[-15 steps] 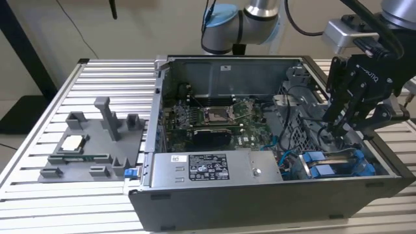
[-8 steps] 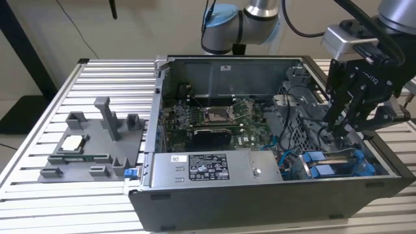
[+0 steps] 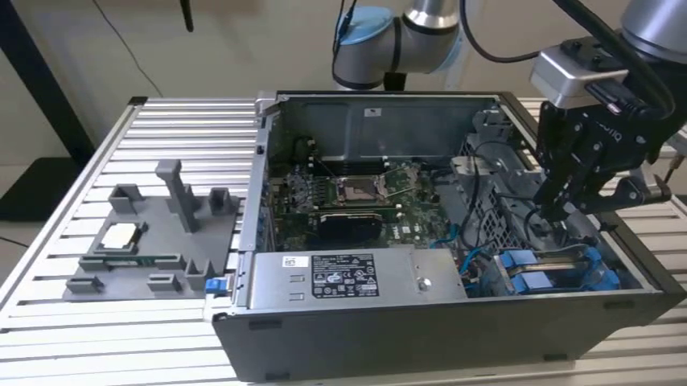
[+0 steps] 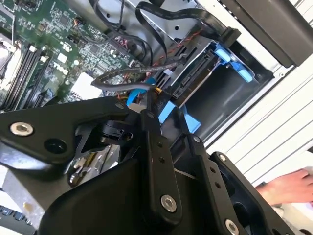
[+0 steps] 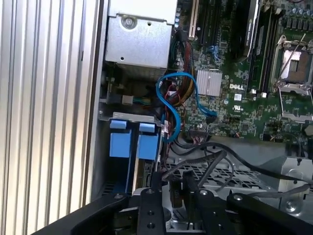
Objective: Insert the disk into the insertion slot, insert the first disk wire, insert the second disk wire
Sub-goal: 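Insert the first disk wire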
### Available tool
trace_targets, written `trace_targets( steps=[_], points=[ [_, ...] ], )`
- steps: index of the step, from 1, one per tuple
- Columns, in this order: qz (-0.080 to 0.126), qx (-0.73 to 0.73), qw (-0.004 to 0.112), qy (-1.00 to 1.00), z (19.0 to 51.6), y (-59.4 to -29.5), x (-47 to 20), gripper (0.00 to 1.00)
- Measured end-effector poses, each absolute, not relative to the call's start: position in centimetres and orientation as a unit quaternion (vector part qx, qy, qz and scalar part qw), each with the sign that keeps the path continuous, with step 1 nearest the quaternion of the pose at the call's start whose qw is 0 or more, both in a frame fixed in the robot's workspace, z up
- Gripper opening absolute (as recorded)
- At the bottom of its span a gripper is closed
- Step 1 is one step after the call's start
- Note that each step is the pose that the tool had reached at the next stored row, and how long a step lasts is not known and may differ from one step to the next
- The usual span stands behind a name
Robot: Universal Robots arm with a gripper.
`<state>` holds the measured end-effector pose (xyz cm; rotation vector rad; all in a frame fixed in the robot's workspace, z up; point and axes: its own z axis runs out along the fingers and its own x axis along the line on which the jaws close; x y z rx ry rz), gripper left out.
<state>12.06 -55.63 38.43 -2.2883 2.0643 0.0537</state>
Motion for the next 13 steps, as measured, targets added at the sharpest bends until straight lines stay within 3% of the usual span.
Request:
trace_targets(
  steps=[4, 6, 7, 13],
  points=[
    [0.018, -0.743, 0.031, 0.668, 38.38, -55.63, 12.06, 0.31],
    [0.018, -0.743, 0.031, 0.668, 38.38, -55.63, 12.06, 0.29],
    [0.018, -0.743, 0.031, 0.668, 38.38, -55.63, 12.06, 0.22],
    [0.019, -0.743, 0.032, 0.668, 38.38, -55.63, 12.06, 0.19]
  ],
)
